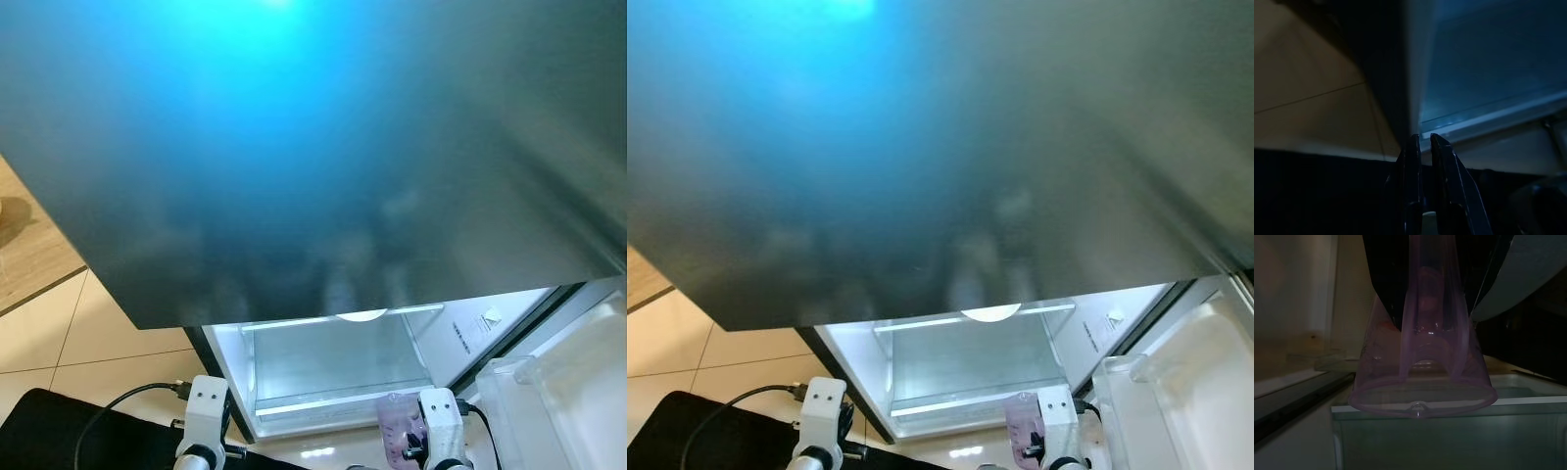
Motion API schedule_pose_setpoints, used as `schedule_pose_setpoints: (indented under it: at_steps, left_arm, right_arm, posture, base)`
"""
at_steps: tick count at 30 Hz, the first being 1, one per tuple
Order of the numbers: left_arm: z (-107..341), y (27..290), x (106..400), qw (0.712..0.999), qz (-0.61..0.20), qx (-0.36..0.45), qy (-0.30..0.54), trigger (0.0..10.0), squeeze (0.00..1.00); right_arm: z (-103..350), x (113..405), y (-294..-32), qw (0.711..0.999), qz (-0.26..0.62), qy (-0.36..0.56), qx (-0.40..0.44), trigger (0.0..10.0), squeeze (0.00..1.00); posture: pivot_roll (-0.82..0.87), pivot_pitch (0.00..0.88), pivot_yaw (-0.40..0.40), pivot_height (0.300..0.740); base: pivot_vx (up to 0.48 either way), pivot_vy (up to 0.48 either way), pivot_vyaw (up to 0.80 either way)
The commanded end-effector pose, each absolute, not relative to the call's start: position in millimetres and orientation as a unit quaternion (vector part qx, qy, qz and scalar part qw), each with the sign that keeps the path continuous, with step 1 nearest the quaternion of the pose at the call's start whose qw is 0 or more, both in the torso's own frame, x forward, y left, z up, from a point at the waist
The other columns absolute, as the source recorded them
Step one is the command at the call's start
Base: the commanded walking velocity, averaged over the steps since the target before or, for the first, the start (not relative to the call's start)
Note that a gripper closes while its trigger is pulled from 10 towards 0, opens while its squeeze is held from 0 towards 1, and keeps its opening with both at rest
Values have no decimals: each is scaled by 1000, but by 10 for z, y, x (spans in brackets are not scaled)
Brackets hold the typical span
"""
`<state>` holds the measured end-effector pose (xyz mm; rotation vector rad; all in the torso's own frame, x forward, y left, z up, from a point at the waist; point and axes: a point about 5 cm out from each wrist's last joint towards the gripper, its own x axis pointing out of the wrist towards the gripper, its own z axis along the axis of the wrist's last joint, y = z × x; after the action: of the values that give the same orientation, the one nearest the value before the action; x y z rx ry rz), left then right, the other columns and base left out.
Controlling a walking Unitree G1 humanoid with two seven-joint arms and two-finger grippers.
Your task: Restocking fridge
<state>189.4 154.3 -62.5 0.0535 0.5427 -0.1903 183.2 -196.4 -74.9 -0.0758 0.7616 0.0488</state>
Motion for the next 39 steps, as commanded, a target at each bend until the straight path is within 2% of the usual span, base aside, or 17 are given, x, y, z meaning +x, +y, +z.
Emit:
schedule_pose_setpoints:
  at_steps: [1, 14, 26, 39]
  left_arm:
    - [-661, 1602, 1820, 953, -108, 40, 279, 10000, 0]
    - [-724, 1676, 1684, 947, -111, 41, 298, 10000, 0]
    - [-732, 1665, 1678, 948, -100, 32, 299, 10000, 0]
    - [-680, 1647, 1715, 952, -132, 40, 275, 10000, 0]
  right_arm:
    - [-762, 1806, -1958, 926, 24, 374, -35, 10000, 0]
    - [-761, 1804, -1938, 928, 30, 370, -31, 10000, 0]
    - [-750, 1828, -1947, 928, 31, 369, -35, 10000, 0]
    - [-751, 1824, -1946, 928, 34, 369, -36, 10000, 0]
  posture:
    - [-109, 132, 17, 740]
    - [-108, 125, 15, 740]
    - [-110, 112, 11, 740]
    - [-108, 111, 11, 740]
  base:
    - [0, 0, 0]
    - [0, 0, 0]
    - [0, -80, 0]
    - [0, 0, 0]
